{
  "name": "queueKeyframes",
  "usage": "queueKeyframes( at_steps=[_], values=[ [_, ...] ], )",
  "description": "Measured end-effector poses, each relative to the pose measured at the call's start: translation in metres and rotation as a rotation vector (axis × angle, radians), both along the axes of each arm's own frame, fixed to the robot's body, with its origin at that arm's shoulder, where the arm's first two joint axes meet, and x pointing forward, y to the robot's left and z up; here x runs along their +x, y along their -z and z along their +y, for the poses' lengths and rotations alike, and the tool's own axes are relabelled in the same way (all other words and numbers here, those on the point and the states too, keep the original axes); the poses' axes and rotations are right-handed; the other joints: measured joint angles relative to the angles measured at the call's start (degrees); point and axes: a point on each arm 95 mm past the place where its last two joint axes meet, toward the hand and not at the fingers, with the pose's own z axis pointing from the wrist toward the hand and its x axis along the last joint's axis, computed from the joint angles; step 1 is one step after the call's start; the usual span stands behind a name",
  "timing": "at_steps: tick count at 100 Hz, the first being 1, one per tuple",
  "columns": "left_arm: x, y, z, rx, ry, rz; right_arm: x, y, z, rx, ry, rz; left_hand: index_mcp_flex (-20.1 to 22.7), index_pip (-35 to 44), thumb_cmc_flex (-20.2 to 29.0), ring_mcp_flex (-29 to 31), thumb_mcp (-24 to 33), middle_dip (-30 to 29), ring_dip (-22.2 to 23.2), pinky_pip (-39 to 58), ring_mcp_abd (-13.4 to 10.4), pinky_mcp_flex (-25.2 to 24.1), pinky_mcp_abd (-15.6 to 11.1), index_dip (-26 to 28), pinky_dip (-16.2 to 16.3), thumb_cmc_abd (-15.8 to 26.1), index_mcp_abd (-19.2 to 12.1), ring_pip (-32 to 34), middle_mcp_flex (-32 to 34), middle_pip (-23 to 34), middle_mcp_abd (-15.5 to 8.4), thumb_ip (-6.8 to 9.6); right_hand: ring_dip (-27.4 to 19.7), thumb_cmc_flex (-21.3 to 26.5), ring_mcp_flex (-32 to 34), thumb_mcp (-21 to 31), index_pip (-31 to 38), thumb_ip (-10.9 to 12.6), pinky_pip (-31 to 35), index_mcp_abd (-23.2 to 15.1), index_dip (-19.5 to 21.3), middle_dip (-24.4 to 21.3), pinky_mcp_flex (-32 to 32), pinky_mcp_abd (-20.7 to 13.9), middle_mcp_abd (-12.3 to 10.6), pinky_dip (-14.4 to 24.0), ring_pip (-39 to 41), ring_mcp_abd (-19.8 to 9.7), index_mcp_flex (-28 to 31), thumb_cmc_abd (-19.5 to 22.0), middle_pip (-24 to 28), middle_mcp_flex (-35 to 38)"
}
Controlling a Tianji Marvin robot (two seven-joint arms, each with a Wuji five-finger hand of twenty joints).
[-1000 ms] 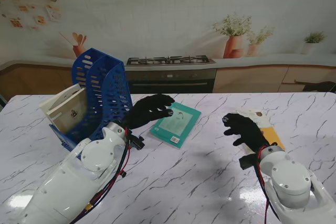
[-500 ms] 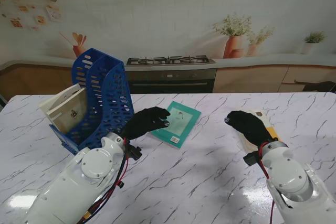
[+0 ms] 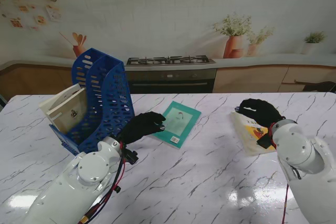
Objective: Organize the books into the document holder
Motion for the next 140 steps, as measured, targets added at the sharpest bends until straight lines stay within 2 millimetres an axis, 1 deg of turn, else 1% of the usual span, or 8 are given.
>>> queueKeyframes(
  at_steps=[31,38,48,59,86,91,124,140],
  values=[
    [-0.002,0.005,0.004,0.004,-0.009,0.028,0.04,0.025,-0.029,-0.072,0.061,0.055,0.0,0.0,0.0,-0.03,0.0,0.0,0.0,0.0,0.02,-0.15,0.0,0.0,0.0,0.0,0.0,0.0,0.0,0.0,0.0,0.0,-0.06,2.22,-0.67,-0.48,-0.04,1.16,-0.06,0.0,-0.63,-1.28,-0.17,-0.24,-0.19,-1.18,-0.1,-0.14,0.33,0.02,0.0,-0.01],
    [-0.002,0.007,0.004,0.003,-0.003,0.036,0.044,0.033,-0.032,-0.08,0.06,0.08,-0.01,0.0,0.0,-0.04,0.0,0.0,0.0,0.0,0.03,-0.17,0.0,0.0,0.0,0.0,0.0,0.0,0.0,0.0,0.0,0.0,-0.27,2.39,-0.67,4.43,-0.04,1.16,-0.06,0.01,-2.06,-3.43,-0.17,-0.33,-0.25,-1.26,-0.1,-0.17,0.92,0.89,1.43,-0.03],
    [-0.003,0.008,0.004,0.005,0.001,0.041,0.044,0.04,-0.033,-0.082,0.041,0.123,-0.02,0.0,0.0,-0.04,0.0,0.0,0.0,0.0,0.03,-0.66,0.0,0.0,0.0,0.0,0.0,0.0,0.0,0.0,0.0,0.0,-0.73,4.54,-0.65,9.98,-0.1,1.16,-0.06,0.02,-3.76,-3.51,-0.17,-0.41,-0.69,-1.34,-0.1,-0.73,2.2,2.51,2.36,-0.04],
    [-0.003,0.008,0.005,0.005,-0.001,0.042,0.045,0.047,-0.032,-0.081,0.034,0.146,-0.02,0.0,0.0,-0.05,0.0,0.0,0.0,0.0,0.04,-0.7,0.05,0.0,0.0,0.0,0.0,0.0,0.0,0.0,0.0,0.0,-0.74,7.01,-0.59,17.2,4.7,1.16,-0.06,0.02,-11.61,-3.5,-0.17,-0.69,-2.32,-1.35,-0.1,-2.08,2.13,2.83,3.73,-0.04],
    [-0.005,0.009,0.006,-0.002,0.006,0.051,0.034,0.072,-0.026,-0.077,0.001,0.231,-0.02,0.0,0.0,-0.08,0.0,0.0,0.0,0.0,0.05,-0.7,0.66,0.0,0.0,0.0,0.05,0.0,0.0,0.0,0.0,0.0,-0.75,7.51,0.6,18.85,7.16,1.16,0.65,0.02,-15.66,-3.44,0.03,-0.83,-2.41,-1.35,-0.42,-2.29,3.49,2.84,4.41,0.18],
    [-0.005,0.008,0.007,-0.001,0.007,0.051,0.03,0.077,-0.025,-0.068,0.0,0.25,-0.02,0.0,0.0,-0.08,0.0,0.0,0.0,0.0,0.05,-0.7,0.66,0.0,0.0,0.0,0.08,0.0,0.0,0.0,0.0,0.0,-0.87,7.57,1.48,18.96,7.69,1.16,1.47,0.09,-16.29,-3.43,-3.08,-3.71,-1.8,-1.54,-0.94,-2.12,4.2,2.84,4.47,0.81],
    [-0.005,0.007,0.008,-0.004,0.001,0.047,0.0,0.08,-0.019,0.001,-0.012,0.284,-0.02,0.0,0.0,-0.08,0.0,0.0,0.0,0.0,0.07,-0.7,0.66,0.0,0.0,0.03,1.38,0.01,0.0,0.0,0.07,0.0,-6.98,7.57,4.09,19.54,7.77,1.16,-6.18,2.62,-17.53,-3.44,-4.4,-23.7,0.13,-3.98,-10.63,-2.22,4.57,2.84,3.66,2.15],
    [-0.006,0.007,0.008,-0.007,0.007,0.05,-0.016,0.082,-0.008,0.028,-0.033,0.294,-0.02,0.0,0.0,-0.03,0.0,0.0,0.0,0.0,0.08,-0.7,0.66,0.0,0.0,0.74,1.38,0.09,0.0,0.0,0.12,0.0,-7.74,7.57,4.09,19.54,7.77,1.16,-6.39,3.33,-17.54,-3.49,-4.45,-29.04,-0.05,-3.98,-13.27,-3.06,6.28,2.86,3.4,2.15]
  ],
)
